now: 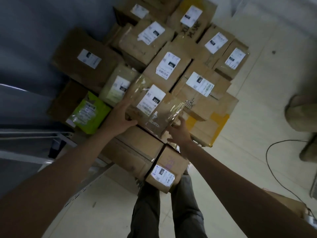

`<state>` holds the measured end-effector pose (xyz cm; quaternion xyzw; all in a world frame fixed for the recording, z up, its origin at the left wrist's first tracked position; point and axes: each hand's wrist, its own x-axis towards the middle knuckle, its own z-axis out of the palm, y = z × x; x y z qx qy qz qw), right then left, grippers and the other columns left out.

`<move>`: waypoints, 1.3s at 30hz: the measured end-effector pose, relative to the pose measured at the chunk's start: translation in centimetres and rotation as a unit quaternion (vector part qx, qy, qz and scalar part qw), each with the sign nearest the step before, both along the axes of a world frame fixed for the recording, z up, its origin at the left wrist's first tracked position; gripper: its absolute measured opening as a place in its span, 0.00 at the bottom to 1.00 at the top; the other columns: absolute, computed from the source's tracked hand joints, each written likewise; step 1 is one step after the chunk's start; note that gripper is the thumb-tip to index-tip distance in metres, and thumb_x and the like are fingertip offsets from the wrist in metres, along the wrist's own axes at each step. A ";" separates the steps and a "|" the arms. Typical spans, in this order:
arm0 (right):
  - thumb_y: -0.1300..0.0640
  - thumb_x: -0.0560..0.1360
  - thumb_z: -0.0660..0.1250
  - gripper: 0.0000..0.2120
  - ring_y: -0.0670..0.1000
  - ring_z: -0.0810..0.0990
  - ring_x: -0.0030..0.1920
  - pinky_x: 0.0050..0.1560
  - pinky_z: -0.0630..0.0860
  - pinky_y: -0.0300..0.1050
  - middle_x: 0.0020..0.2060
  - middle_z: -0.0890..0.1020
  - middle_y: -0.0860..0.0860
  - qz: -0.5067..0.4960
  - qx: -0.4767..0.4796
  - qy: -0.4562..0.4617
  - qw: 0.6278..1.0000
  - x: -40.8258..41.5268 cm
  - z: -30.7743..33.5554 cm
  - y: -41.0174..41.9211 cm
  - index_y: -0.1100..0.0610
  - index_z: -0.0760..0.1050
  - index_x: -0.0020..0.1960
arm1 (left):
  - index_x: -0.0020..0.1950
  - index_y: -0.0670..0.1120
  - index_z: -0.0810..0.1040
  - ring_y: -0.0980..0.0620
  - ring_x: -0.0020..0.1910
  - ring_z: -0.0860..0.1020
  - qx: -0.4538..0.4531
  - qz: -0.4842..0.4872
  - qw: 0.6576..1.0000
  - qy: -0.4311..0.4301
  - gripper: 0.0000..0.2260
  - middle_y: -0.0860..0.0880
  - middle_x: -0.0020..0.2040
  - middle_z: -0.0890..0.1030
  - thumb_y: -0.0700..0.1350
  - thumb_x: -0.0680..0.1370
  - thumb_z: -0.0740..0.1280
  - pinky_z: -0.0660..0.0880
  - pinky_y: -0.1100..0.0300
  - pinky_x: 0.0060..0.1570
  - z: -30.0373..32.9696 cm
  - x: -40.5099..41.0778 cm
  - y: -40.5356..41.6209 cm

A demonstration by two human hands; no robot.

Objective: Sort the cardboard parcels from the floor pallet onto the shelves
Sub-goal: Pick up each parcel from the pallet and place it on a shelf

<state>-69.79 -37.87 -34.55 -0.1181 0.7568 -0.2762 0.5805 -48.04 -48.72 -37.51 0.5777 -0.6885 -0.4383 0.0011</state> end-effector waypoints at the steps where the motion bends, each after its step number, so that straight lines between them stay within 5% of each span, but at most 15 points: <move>1: 0.59 0.80 0.68 0.33 0.55 0.79 0.52 0.56 0.81 0.59 0.59 0.78 0.57 0.023 -0.007 -0.006 1.000 -0.2 2.0 0.2 0.50 0.57 0.80 | 0.79 0.51 0.64 0.52 0.76 0.61 0.008 -0.008 1.000 -0.006 0.37 0.50 0.79 0.61 0.47 0.73 0.77 0.61 0.58 0.70 1.6 0.2 0.6; 3: 0.64 0.80 0.66 0.31 0.52 0.79 0.46 0.52 0.82 0.54 0.49 0.80 0.54 0.085 -0.021 -0.019 0.996 -0.4 6.1 0.6 0.50 0.59 0.79 | 0.77 0.48 0.67 0.48 0.76 0.62 0.010 -0.020 1.000 -0.016 0.35 0.49 0.79 0.61 0.48 0.73 0.78 0.61 0.60 0.68 5.1 0.4 1.6; 8: 0.71 0.80 0.63 0.27 0.53 0.76 0.44 0.43 0.81 0.47 0.42 0.78 0.54 0.175 -0.056 -0.029 0.983 -0.5 17.3 0.6 0.53 0.65 0.75 | 0.77 0.47 0.67 0.47 0.77 0.62 -0.017 -0.032 0.999 -0.016 0.34 0.46 0.78 0.62 0.48 0.74 0.77 0.61 0.58 0.70 15.4 1.0 3.8; 12: 0.72 0.79 0.62 0.25 0.60 0.76 0.43 0.47 0.81 0.59 0.48 0.76 0.60 0.295 -0.102 0.014 0.950 0.1 24.9 0.6 0.55 0.66 0.73 | 0.78 0.49 0.66 0.48 0.75 0.65 -0.058 -0.027 0.998 -0.012 0.34 0.48 0.77 0.65 0.49 0.75 0.76 0.66 0.56 0.69 22.0 2.5 6.9; 14: 0.71 0.80 0.61 0.23 0.61 0.76 0.40 0.40 0.79 0.53 0.50 0.76 0.60 0.342 -0.120 0.024 0.932 0.7 27.8 0.7 0.57 0.66 0.73 | 0.77 0.51 0.67 0.48 0.73 0.67 -0.082 0.006 0.997 -0.006 0.33 0.49 0.75 0.67 0.49 0.74 0.76 0.67 0.58 0.66 24.7 3.6 9.1; 16: 0.70 0.80 0.62 0.22 0.62 0.80 0.46 0.46 0.83 0.55 0.53 0.77 0.60 0.395 -0.146 0.038 0.906 1.5 30.4 1.1 0.56 0.67 0.72 | 0.75 0.48 0.70 0.47 0.71 0.70 -0.126 0.042 0.991 -0.001 0.32 0.47 0.72 0.71 0.47 0.73 0.77 0.68 0.55 0.68 27.3 4.8 11.7; 19: 0.68 0.79 0.65 0.24 0.58 0.81 0.53 0.55 0.82 0.59 0.54 0.78 0.59 0.468 -0.197 0.048 0.860 3.3 33.7 2.5 0.54 0.68 0.72 | 0.73 0.42 0.72 0.43 0.70 0.71 -0.173 0.085 0.981 -0.022 0.32 0.42 0.71 0.73 0.44 0.72 0.79 0.64 0.61 0.68 31.0 7.1 16.0; 23: 0.68 0.77 0.67 0.23 0.52 0.80 0.46 0.46 0.84 0.57 0.48 0.78 0.54 0.548 -0.274 0.063 0.788 7.5 37.2 4.2 0.52 0.71 0.68 | 0.76 0.46 0.69 0.53 0.70 0.70 -0.179 0.126 0.975 -0.044 0.32 0.46 0.71 0.73 0.48 0.74 0.77 0.62 0.69 0.65 35.9 10.9 23.0; 26: 0.66 0.76 0.70 0.15 0.47 0.80 0.37 0.34 0.80 0.41 0.34 0.79 0.46 0.613 -0.348 0.083 0.704 11.6 39.7 6.2 0.51 0.73 0.58 | 0.70 0.55 0.70 0.66 0.61 0.65 -0.199 0.177 0.961 -0.066 0.26 0.55 0.69 0.70 0.50 0.75 0.76 0.57 0.80 0.58 39.3 13.7 29.1; 31: 0.65 0.75 0.71 0.22 0.46 0.80 0.38 0.36 0.75 0.37 0.43 0.82 0.56 0.706 -0.420 0.071 0.566 19.5 43.9 10.2 0.54 0.73 0.66 | 0.76 0.59 0.66 0.56 0.63 0.71 -0.207 0.294 0.924 -0.128 0.32 0.55 0.71 0.71 0.54 0.75 0.75 0.68 0.60 0.63 45.2 18.5 39.0; 36: 0.60 0.75 0.72 0.22 0.51 0.81 0.40 0.33 0.81 0.42 0.43 0.80 0.53 0.753 -0.430 0.013 0.499 27.8 49.0 16.2 0.47 0.72 0.66 | 0.76 0.59 0.66 0.56 0.62 0.73 -0.220 0.388 0.878 -0.171 0.31 0.54 0.70 0.72 0.54 0.76 0.74 0.70 0.62 0.59 50.3 23.2 48.3; 39: 0.58 0.76 0.71 0.24 0.54 0.83 0.48 0.40 0.84 0.45 0.47 0.81 0.53 0.777 -0.446 -0.013 0.444 32.1 51.7 20.6 0.47 0.70 0.70 | 0.75 0.61 0.66 0.55 0.62 0.74 -0.228 0.443 0.848 -0.180 0.31 0.54 0.69 0.73 0.54 0.75 0.75 0.73 0.60 0.59 52.4 25.7 53.7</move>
